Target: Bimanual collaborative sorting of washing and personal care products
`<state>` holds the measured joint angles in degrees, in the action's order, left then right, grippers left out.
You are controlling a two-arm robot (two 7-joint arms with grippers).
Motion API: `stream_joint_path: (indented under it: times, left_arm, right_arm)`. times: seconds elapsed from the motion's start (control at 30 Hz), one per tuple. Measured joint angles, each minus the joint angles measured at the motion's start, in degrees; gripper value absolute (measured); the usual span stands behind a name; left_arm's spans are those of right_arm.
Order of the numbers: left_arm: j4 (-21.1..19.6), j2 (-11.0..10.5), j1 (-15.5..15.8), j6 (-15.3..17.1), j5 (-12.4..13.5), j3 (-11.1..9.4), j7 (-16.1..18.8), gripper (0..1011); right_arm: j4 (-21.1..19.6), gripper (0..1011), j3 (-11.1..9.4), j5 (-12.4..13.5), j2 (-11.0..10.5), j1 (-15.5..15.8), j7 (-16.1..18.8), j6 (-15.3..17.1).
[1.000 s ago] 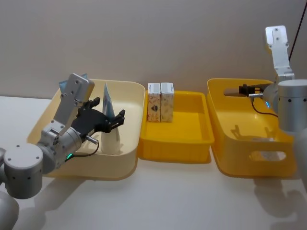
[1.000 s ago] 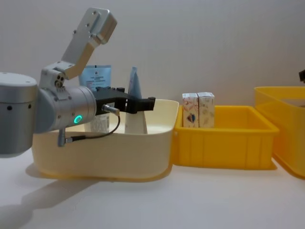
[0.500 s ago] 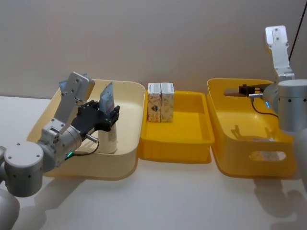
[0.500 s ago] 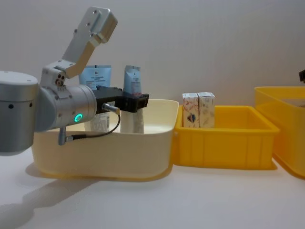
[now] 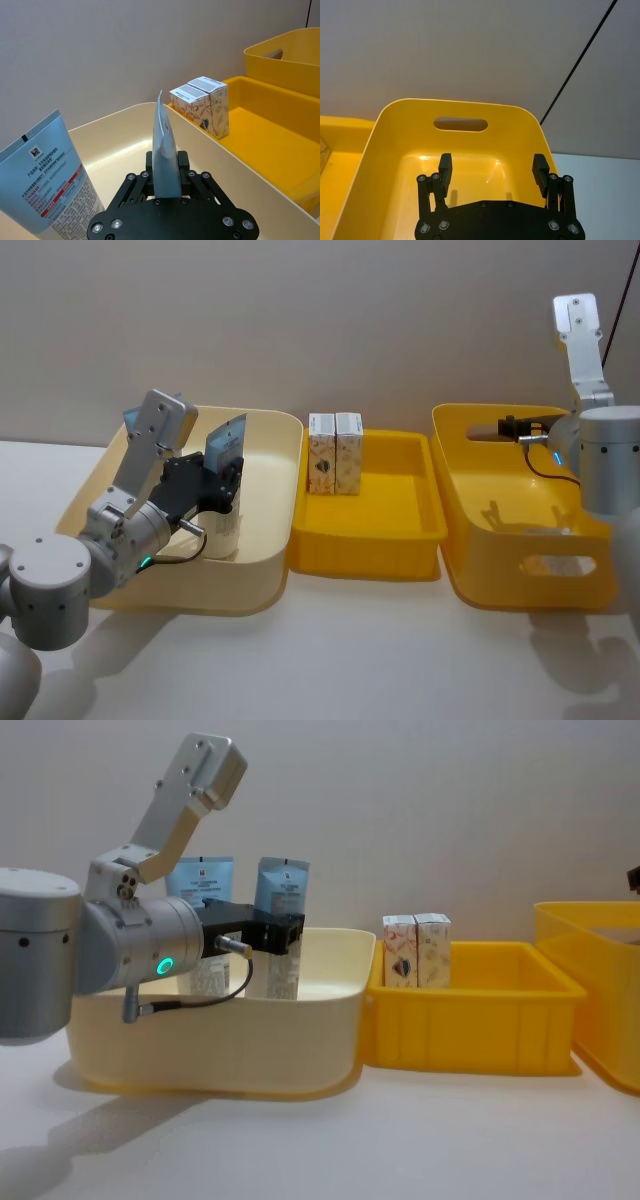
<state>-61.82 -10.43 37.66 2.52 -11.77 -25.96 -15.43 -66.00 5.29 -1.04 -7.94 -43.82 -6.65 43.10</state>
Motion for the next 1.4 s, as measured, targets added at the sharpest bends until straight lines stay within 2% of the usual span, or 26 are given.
stream_joint_path:
  times: [1.4]
  left_arm:
    - [0.08,0.03,0.08,0.0,0.02,0.0,0.01,245]
  right_arm:
    - [0.0,1001,0.0,0.0,0.0,0.0,0.0,0.0]
